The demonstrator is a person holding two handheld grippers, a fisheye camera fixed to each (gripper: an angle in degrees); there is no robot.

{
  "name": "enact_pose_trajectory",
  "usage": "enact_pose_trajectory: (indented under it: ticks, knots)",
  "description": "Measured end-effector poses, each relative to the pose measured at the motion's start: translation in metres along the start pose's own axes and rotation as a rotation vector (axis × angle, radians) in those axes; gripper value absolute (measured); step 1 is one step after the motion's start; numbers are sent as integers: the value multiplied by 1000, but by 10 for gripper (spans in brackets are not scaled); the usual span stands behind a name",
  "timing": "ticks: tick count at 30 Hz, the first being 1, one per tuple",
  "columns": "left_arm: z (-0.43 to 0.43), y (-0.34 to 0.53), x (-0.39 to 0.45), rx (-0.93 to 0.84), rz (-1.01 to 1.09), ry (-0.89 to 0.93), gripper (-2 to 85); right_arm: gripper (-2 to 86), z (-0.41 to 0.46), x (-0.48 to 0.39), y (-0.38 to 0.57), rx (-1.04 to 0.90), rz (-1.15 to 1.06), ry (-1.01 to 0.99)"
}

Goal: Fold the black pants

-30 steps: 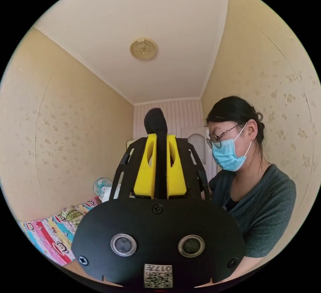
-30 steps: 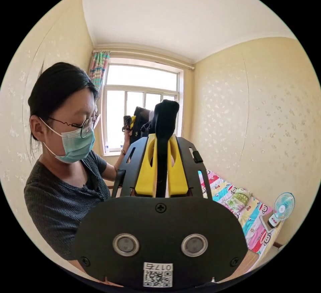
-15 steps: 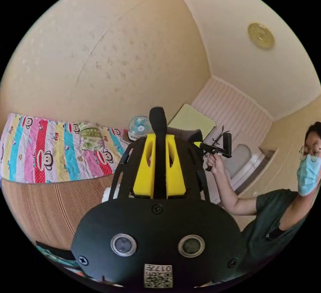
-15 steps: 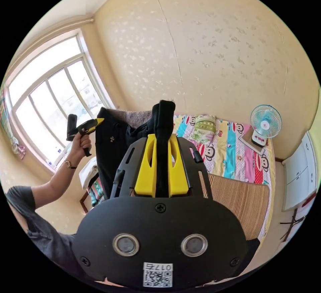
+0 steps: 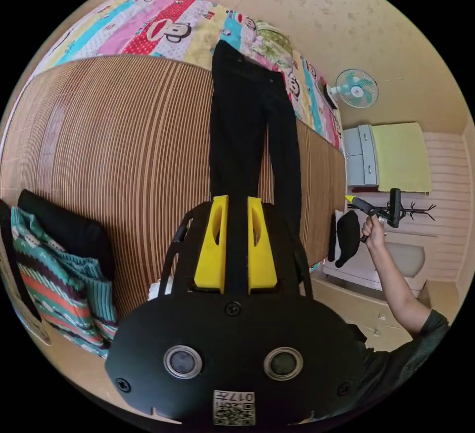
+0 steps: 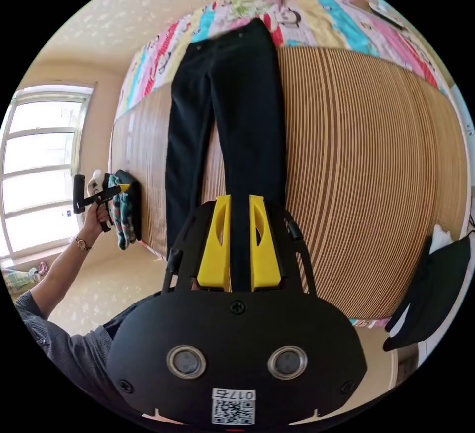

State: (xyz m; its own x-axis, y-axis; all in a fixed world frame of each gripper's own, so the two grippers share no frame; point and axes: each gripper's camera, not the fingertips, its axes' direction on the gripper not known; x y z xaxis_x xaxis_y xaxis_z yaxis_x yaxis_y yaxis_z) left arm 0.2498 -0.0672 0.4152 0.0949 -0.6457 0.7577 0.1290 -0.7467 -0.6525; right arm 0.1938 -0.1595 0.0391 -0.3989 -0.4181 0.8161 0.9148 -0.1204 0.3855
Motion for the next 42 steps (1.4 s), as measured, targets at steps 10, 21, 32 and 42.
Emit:
enact_pose_trajectory:
  ticks: [10,21,32,42]
  knots:
    - [72,99,-43,-219,-32,-86,100,132,80,105,101,-307,414,7]
    - [4,113,-65,-202,-105,86,9,58,38,97,98,-344,225,-36]
    - [-60,152,-118,-410,-203,-106,8,25,-48,98,184,-315,142,-38]
    - [-135,84,33,-259,318,197,96,22,-117,-18,177,-248,-396,-51]
